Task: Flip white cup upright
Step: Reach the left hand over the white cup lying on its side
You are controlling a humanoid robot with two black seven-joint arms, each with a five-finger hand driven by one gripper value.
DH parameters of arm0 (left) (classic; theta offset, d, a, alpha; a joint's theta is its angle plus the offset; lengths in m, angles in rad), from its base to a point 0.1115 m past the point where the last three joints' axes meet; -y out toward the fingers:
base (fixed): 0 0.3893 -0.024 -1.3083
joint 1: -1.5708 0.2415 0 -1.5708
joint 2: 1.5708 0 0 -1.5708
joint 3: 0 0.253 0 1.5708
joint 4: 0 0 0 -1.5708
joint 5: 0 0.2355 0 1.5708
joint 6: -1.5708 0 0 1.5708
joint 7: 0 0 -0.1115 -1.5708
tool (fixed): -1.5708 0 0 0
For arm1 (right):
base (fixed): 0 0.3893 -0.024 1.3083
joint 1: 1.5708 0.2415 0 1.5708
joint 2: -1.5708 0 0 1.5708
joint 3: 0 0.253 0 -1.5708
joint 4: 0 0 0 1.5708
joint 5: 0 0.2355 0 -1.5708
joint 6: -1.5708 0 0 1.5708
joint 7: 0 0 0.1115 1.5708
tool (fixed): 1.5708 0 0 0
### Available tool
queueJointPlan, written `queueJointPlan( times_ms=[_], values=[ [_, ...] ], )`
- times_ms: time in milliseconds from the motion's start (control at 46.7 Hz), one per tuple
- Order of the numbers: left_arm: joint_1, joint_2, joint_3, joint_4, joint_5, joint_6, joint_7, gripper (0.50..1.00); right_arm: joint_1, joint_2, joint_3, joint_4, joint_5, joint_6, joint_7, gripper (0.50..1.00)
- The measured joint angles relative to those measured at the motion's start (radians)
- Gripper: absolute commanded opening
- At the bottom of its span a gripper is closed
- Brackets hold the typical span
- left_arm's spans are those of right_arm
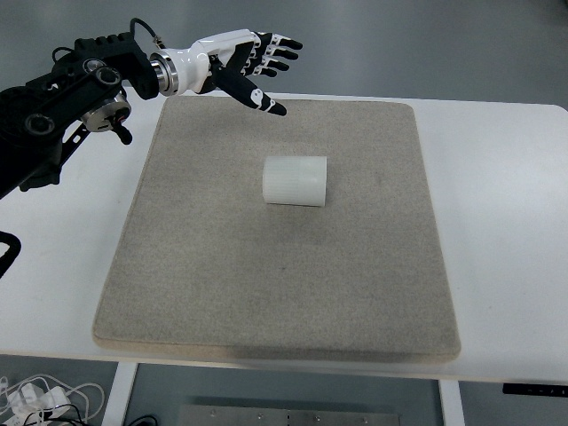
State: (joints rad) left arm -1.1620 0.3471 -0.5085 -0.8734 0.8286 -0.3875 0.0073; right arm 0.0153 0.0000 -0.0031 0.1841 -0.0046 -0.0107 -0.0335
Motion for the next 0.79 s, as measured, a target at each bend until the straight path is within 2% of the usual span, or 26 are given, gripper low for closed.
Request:
queueJointPlan(
  times_ms=[193,300,663,792],
  values=[
    [-0.011,0.05,0.051,-0.154,0.094,-0.011,0.085,0.981,0.0,0.0,0.0,0.0,0.0,0.0,0.0,0.952],
    [-0.011,0.06,0.062,-0.197,0.152,-0.012,0.112,0.981,0.0,0.0,0.0,0.0,0.0,0.0,0.0,0.952],
    [-0.013,0.042,0.121,-0.205,0.338,-0.008,0.119,0.966,0.0,0.0,0.0,0.0,0.0,0.0,0.0,0.952],
    [-0.009,-0.006,0.125,-0.184,0.386,0.0,0.119,0.964,0.0,0.0,0.0,0.0,0.0,0.0,0.0,0.952]
  ],
)
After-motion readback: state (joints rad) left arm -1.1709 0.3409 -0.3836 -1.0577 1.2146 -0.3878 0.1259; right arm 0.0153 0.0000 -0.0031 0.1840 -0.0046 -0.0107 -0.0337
